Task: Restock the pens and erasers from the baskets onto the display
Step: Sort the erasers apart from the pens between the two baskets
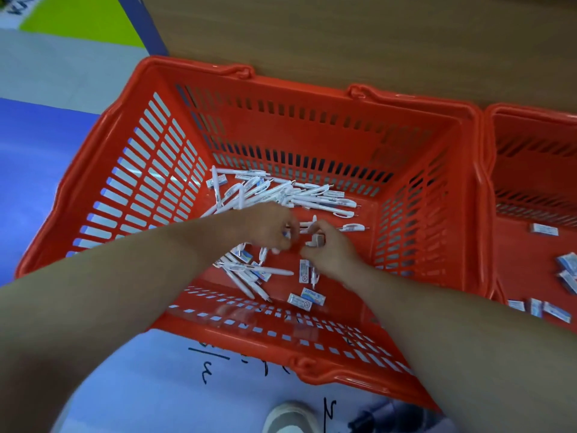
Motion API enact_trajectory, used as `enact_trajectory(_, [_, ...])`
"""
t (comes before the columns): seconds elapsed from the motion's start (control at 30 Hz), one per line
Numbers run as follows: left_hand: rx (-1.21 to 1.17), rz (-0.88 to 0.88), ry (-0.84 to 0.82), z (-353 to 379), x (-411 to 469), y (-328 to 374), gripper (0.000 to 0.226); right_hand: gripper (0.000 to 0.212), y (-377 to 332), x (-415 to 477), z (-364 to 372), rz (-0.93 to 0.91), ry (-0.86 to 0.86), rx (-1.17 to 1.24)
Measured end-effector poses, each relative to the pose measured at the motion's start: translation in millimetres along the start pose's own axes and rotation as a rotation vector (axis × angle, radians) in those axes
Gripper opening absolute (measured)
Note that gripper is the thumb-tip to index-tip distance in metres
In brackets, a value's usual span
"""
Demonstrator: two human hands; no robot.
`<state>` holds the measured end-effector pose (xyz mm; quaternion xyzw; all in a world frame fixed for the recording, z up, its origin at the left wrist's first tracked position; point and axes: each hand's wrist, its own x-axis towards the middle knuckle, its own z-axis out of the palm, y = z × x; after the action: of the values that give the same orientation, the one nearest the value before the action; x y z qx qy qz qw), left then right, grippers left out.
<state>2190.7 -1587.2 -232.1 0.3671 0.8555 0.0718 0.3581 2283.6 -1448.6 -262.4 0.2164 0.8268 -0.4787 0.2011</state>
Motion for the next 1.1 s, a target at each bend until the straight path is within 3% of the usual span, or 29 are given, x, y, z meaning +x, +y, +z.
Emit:
enact_trajectory(0.13, [0.299,0.100,-0.222,23,-13,1,0.022,0.021,1,-2,7,-0.054,-0.043,-0.261])
enact_trajectory(0.23, [0.485,0.083,-0.254,29,-9,13,0.030,0.017,10,-6,17,-0.067,-0.088,-0.435])
enact_trajectory(0.33, [0.636,0.063,-0.237,26,-6,14,0.024,0.034,12,-5,16,-0.095,-0.136,-0.537])
enact_trajectory(0.4, [0.652,-0.024,-0.191,16,-8,0,0.027,0.045,8,-4,15,-0.114,-0.146,-0.599])
enact_trajectory(0.5, [0.611,-0.119,-0.174,-1,-21,-25,0.039,0.040,1,-4,19,-0.082,-0.085,-0.611])
enact_trajectory(0.63, [0.568,-0.085,-0.073,-5,-37,-45,0.043,0.041,1,2,11,-0.055,0.038,-0.647])
enact_trajectory(0.73, [0.671,0.043,-0.188,2,-39,-39,0.038,0.039,10,7,4,-0.073,0.106,-0.754])
enact_trajectory(0.8, [0.690,0.035,-0.278,12,-38,-37,0.041,0.034,13,8,3,-0.043,0.128,-0.813])
enact_trajectory(0.9, [0.669,0.004,-0.250,12,-36,-41,0.043,0.028,12,9,1,-0.059,0.105,-0.875])
enact_trajectory(1.0, [0.625,0.003,-0.237,12,-28,-44,0.032,0.022,11,12,0,-0.082,0.065,-0.837])
enact_trajectory(1.1, [0.610,0.018,-0.283,19,-23,-39,0.023,0.019,1,13,-6,0.050,0.014,-0.433])
